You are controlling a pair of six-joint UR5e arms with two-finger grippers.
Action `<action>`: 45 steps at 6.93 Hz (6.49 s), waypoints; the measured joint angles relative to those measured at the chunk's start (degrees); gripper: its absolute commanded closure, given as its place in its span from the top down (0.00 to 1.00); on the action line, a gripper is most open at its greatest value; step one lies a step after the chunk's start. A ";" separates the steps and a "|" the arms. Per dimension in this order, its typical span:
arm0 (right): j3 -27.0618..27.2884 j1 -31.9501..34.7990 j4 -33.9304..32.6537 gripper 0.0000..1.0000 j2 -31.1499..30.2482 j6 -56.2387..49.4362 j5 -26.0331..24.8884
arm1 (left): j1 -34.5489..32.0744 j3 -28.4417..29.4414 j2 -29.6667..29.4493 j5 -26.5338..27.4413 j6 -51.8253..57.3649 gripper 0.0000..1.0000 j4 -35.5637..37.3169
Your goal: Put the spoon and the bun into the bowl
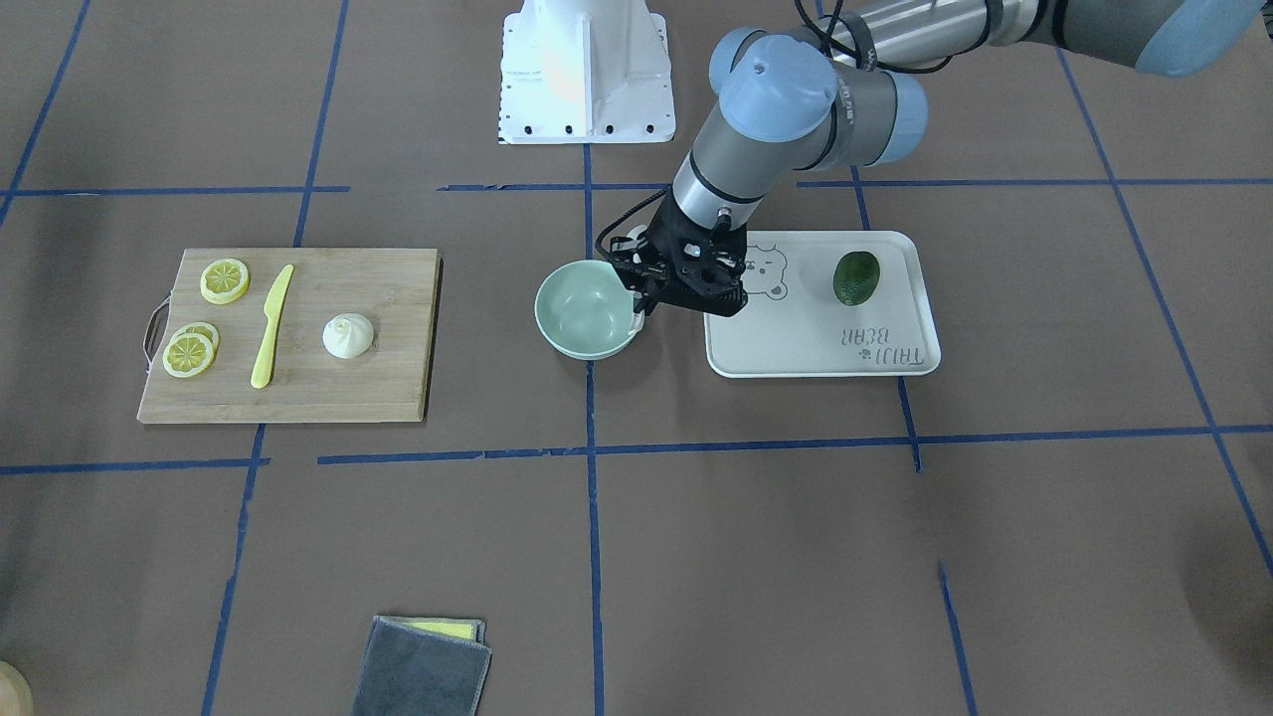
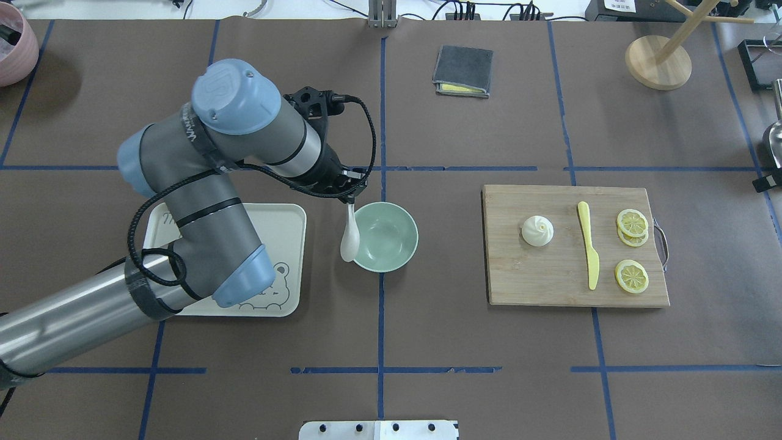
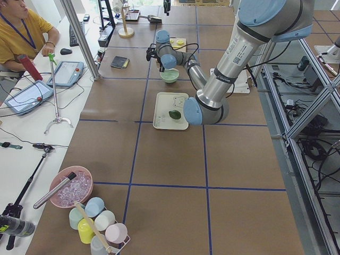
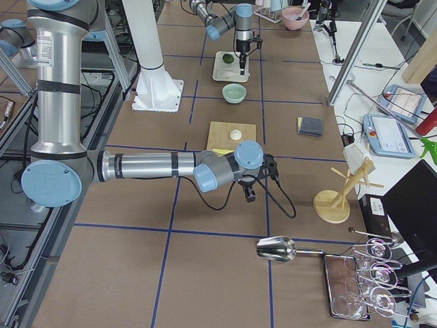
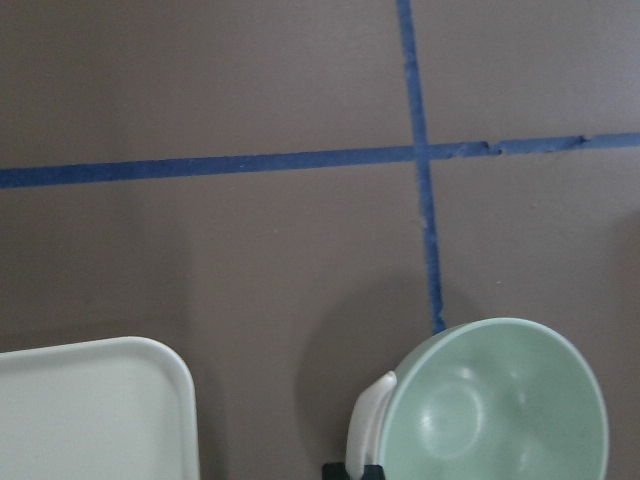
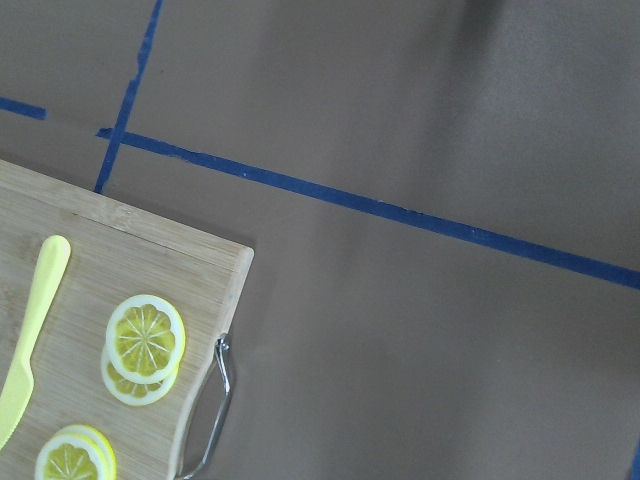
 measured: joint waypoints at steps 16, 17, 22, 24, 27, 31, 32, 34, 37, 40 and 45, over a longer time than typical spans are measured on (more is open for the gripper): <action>8.76 -42.12 -13.08 0.89 19.69 54.27 -35.83 | -8.67 -7.93 14.34 5.79 21.93 0.74 -0.60; 8.54 -42.49 -13.87 0.89 19.80 54.16 -37.03 | -8.62 -7.89 14.39 5.85 21.78 0.75 -0.67; 6.63 -43.03 -14.73 0.26 21.44 54.01 -40.85 | -8.56 -7.99 14.61 5.95 21.53 0.76 -0.76; 6.96 -42.58 -14.85 0.24 21.15 54.02 -41.49 | -8.56 -8.01 14.56 5.97 21.53 0.76 -0.76; 10.19 -41.97 -18.68 0.30 25.13 55.42 -41.56 | -9.00 -10.45 15.42 5.82 21.69 0.76 -0.75; 9.05 -49.15 -21.38 0.41 38.83 70.45 -42.50 | -10.61 -18.87 23.46 5.62 22.56 0.77 -0.81; 7.26 -50.69 -21.28 0.43 41.63 73.13 -44.05 | -10.70 -19.04 23.77 5.69 22.63 0.77 -0.83; 1.03 -51.70 -17.02 0.76 45.03 75.37 -45.83 | -10.69 -19.14 23.84 5.87 22.59 0.79 -0.85; -3.19 -51.72 -11.33 1.00 45.06 75.63 -46.09 | -10.67 -18.94 23.90 6.02 22.58 0.79 -0.85; 6.64 -44.51 -11.26 1.00 33.79 71.06 -37.32 | -14.47 -18.53 27.96 4.27 32.23 0.81 -1.15; 14.46 -14.32 -17.06 1.00 7.59 26.05 -20.38 | -43.13 -7.60 37.58 -12.03 72.96 1.00 2.49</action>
